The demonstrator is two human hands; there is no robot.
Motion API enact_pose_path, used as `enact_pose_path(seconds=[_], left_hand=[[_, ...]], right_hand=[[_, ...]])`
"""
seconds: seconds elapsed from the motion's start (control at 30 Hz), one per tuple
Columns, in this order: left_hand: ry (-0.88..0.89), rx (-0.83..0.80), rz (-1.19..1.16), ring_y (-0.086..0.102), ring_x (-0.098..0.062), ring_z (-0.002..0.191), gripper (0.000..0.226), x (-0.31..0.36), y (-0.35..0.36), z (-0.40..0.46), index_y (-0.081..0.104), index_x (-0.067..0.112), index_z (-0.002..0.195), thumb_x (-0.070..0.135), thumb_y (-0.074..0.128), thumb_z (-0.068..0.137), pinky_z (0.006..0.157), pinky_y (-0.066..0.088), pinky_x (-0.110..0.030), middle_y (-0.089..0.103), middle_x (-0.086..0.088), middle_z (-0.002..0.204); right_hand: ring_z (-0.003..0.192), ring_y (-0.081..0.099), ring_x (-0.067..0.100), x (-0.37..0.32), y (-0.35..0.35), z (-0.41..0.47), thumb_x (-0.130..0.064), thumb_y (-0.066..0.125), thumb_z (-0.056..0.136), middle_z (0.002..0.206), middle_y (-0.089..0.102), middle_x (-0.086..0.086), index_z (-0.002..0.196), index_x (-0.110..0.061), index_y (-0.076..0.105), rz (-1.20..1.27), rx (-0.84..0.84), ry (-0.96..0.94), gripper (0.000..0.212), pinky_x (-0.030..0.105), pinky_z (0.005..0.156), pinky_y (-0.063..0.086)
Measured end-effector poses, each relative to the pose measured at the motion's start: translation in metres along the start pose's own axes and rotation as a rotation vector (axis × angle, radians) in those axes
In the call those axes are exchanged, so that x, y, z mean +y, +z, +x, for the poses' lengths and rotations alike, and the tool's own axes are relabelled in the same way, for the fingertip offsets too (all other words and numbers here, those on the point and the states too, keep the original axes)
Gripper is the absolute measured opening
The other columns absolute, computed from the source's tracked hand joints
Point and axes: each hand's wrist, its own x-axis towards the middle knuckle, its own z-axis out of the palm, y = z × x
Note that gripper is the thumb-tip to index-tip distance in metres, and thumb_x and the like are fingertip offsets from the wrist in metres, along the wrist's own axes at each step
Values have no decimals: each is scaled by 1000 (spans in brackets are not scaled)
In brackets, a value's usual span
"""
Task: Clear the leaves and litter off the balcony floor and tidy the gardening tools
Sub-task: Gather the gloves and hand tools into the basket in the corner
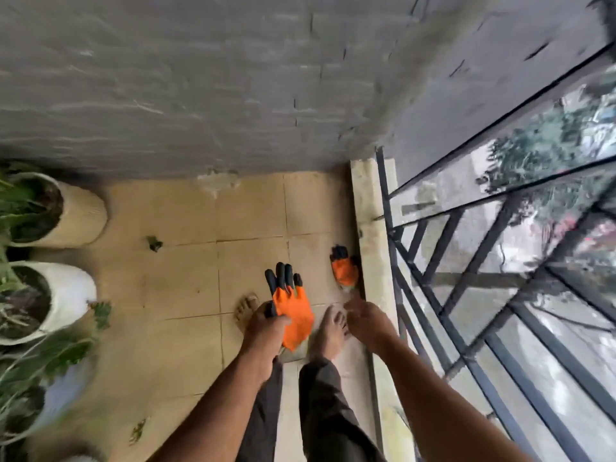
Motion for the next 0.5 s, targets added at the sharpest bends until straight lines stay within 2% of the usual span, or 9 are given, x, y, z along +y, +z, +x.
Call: enact_pose_path(seconds=[0.07,0.13,0.17,0.23,0.3,0.37,0.4,0.47,0.5], left_hand=[[253,9,-83,70,-31,122,33,-48,9,67,73,27,121,24,54,93,109,48,-37,70,17,119],[724,21,-187,45,-36,151,54,-61,25,114,69,0,128,28,49,87,133,17,-39,55,1,157],[744,-205,-399,40,-27,155,64,-58,37,136,65,5,141,39,59,87,132,20,-39,50,0,163],[646,-5,-602,43,-20,153,84,-73,55,197,53,23,156,55,74,82,128,28,-39,51,-3,161],[607,25,-734,43,-19,152,93,-72,57,223,38,26,163,55,75,83,127,24,-40,51,-4,162],[562,-70,-755,43,-21,149,81,-85,61,263,49,26,158,54,74,86,124,24,-40,50,-5,162],[530,-140,-704,44,-21,146,75,-78,57,267,57,26,152,53,76,84,123,23,-39,50,-5,160],[393,33,-213,52,-14,127,57,-49,40,270,72,20,120,40,81,67,119,26,-37,59,-2,135],[324,-134,-44,55,-14,114,40,-51,42,282,67,16,99,29,74,61,113,35,-37,60,0,114]], right_hand=[[113,69,31,21,25,59,-35,53,84,123,73,10,127,-27,72,-72,-30,22,47,41,96,57],[109,71,33,34,44,108,-33,54,83,126,71,11,126,-26,73,-107,-51,20,47,44,92,59],[114,69,34,44,58,139,-28,58,87,131,68,12,129,-23,72,-127,-66,19,44,44,95,58],[125,63,34,56,78,196,-27,60,90,143,59,12,136,-24,67,-179,-83,30,47,42,103,54],[132,58,33,72,93,250,-40,51,79,150,52,8,137,-33,64,-239,-78,92,60,44,109,50],[141,46,34,106,118,318,-45,47,68,155,44,6,137,-40,62,-310,-94,169,71,51,114,43],[146,38,35,113,128,344,-45,48,66,158,39,7,136,-42,62,-337,-131,220,71,56,117,37],[154,17,36,122,141,372,-40,54,71,166,21,4,137,-41,60,-360,-182,290,67,65,120,25],[156,7,37,123,147,380,-36,58,74,169,8,-2,144,-40,55,-349,-193,315,70,67,121,21]])
